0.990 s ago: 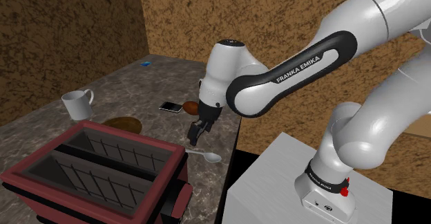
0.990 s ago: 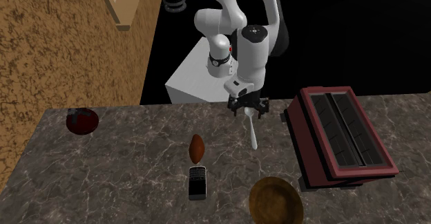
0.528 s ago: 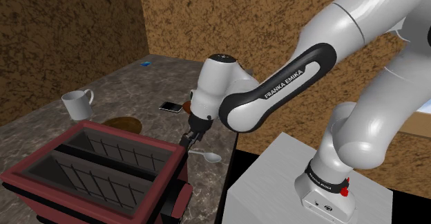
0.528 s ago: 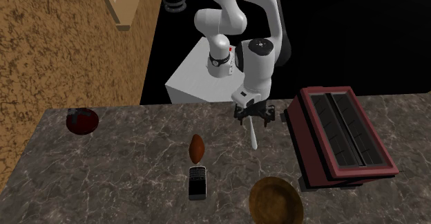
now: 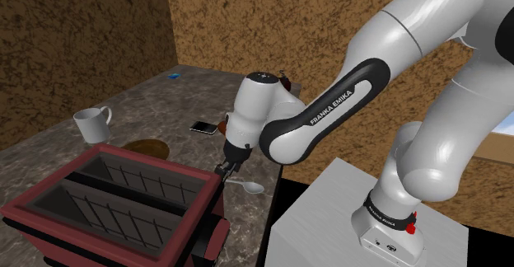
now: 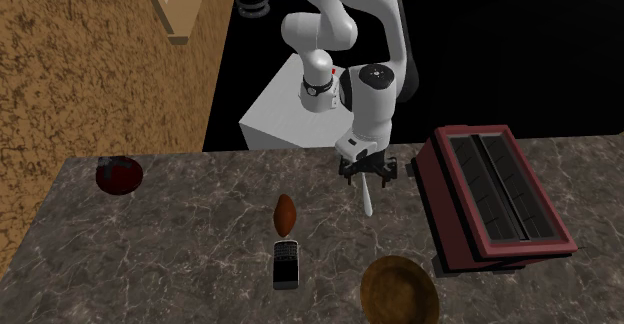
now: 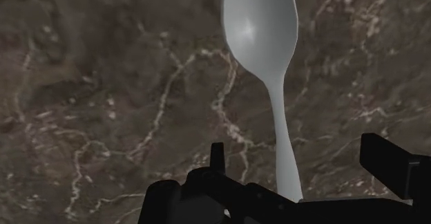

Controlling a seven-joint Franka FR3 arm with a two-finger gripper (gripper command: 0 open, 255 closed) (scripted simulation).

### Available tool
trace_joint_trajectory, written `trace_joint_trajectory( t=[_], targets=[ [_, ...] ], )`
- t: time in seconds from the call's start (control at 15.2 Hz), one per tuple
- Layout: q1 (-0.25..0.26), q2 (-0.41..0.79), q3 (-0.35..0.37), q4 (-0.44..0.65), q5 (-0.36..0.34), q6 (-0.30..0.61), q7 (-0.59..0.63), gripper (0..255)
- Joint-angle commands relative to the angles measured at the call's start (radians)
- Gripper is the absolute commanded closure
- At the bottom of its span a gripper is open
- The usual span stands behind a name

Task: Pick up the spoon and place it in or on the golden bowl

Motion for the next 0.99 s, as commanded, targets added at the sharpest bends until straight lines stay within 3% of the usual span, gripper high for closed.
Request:
trace_joint_trajectory(
  t=[0.0, 0.07, 0.13, 0.73, 0.92],
  targets=[
    [0.000, 0.001, 0.000, 0.000, 0.000, 0.001, 0.000, 0],
    [0.000, 0.001, 0.000, 0.000, 0.000, 0.001, 0.000, 0],
    [0.000, 0.001, 0.000, 0.000, 0.000, 0.001, 0.000, 255],
    [0.000, 0.001, 0.000, 0.000, 0.000, 0.001, 0.000, 255],
    [0.004, -0.035, -0.006, 0.013, 0.015, -0.047, -0.010, 255]
  ],
)
